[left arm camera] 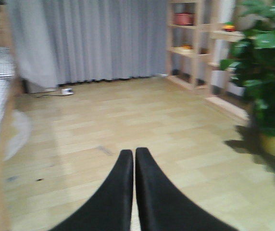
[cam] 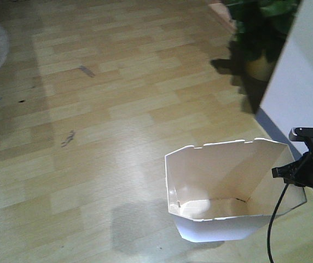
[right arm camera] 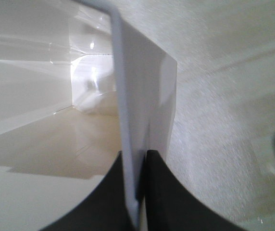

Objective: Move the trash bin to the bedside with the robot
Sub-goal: 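Turn the base away from the desk carrying the bin in the right gripper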

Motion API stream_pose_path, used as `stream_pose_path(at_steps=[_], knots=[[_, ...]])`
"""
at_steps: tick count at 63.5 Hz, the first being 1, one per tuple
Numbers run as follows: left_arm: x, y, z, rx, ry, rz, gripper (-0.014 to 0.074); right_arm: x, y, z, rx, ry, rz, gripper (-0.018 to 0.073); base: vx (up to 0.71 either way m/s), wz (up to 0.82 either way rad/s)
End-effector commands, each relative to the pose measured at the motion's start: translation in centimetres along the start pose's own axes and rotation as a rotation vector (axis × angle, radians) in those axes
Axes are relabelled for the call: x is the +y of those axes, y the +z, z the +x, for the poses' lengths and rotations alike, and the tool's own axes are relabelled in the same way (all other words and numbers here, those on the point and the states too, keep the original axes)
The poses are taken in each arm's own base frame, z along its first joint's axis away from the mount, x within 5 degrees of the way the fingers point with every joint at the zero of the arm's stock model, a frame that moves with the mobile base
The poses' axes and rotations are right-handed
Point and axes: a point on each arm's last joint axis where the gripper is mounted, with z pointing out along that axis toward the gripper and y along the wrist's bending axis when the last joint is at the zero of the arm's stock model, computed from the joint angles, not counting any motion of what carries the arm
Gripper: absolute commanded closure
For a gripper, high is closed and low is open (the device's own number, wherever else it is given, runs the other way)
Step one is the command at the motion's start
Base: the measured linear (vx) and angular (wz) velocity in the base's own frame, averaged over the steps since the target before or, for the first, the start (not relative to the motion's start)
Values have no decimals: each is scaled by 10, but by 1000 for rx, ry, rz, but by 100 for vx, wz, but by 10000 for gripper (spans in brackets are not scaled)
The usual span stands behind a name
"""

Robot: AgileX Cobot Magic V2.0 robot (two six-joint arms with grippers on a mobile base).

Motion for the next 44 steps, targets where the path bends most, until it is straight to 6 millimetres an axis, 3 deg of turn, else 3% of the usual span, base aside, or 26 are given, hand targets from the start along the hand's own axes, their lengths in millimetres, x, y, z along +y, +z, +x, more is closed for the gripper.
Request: stream_pose_path(at_steps=[1,23,44], knots=[[0,1,2,-53,-18,7,602,8,-18,-16,-76,45,-73,565,13,67],[0,1,2,-53,-18,7,602,8,-18,-16,-76,45,-73,565,15,56],[0,1,2,-53,-18,7,602,8,-18,-16,-77,44,-72,565,20,23]])
